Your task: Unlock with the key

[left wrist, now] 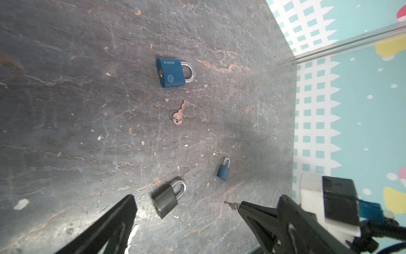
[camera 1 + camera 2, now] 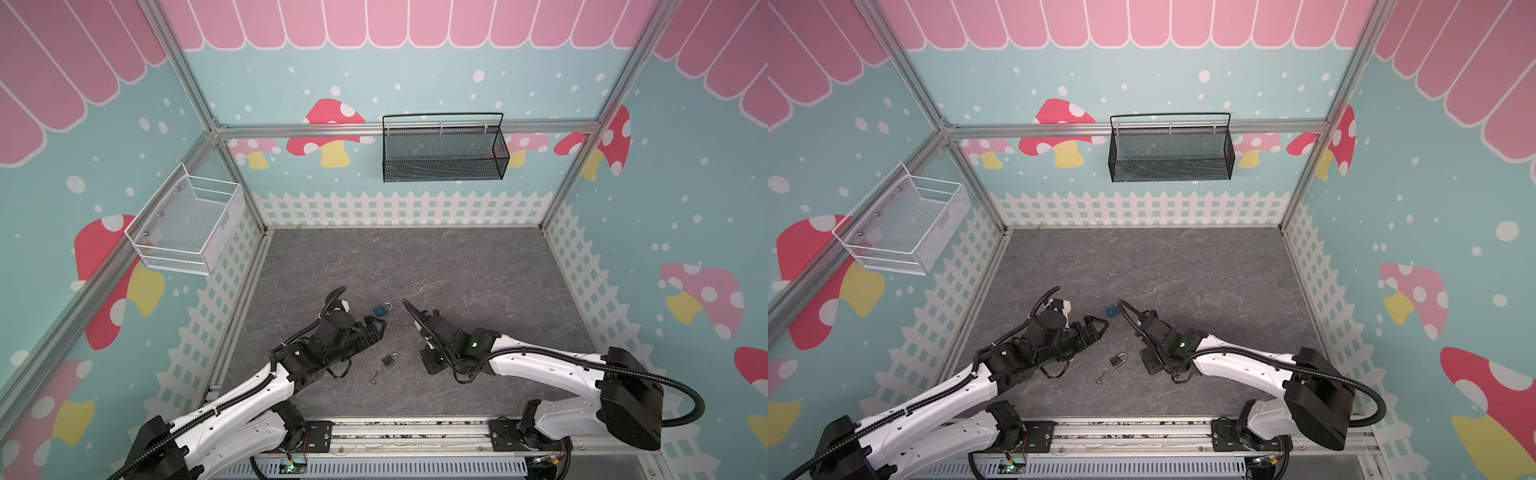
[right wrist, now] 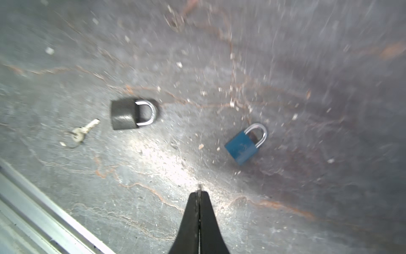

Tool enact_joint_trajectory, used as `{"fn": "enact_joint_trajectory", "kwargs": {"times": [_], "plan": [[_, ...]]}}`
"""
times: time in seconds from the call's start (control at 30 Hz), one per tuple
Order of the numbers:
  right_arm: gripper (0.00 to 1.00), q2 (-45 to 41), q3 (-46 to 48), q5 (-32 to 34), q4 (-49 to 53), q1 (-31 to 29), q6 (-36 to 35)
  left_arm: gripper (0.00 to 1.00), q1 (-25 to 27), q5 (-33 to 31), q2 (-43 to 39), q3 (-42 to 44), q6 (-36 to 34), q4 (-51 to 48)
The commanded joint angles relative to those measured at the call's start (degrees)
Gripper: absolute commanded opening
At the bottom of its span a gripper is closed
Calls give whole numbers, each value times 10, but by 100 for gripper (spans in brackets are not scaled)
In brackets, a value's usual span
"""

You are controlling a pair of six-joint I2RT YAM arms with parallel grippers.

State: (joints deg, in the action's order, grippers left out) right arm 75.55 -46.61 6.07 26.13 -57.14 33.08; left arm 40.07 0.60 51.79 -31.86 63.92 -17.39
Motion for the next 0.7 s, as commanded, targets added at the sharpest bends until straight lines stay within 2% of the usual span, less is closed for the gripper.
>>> {"fn": "enact_joint_trajectory", "kwargs": {"times": [0.0,0.1,0.23,0.37,0.67], "plan": [[0,-34,-29,18,-8,-5,-60,100,-18,47,-23,-15,51,0],[0,-56,-51,21,-16,-4,-81,99,-37,82,-38,-11,96,29],[0,-63,-91,30,-25,-4,-88,97,-51,113,-48,16,199,148],[0,-52,-134,16,-49,-4,-86,94,-51,101,-42,32,289,240],[0,-36,-158,-17,-172,-3,-70,92,-48,61,-25,16,384,285]]}}
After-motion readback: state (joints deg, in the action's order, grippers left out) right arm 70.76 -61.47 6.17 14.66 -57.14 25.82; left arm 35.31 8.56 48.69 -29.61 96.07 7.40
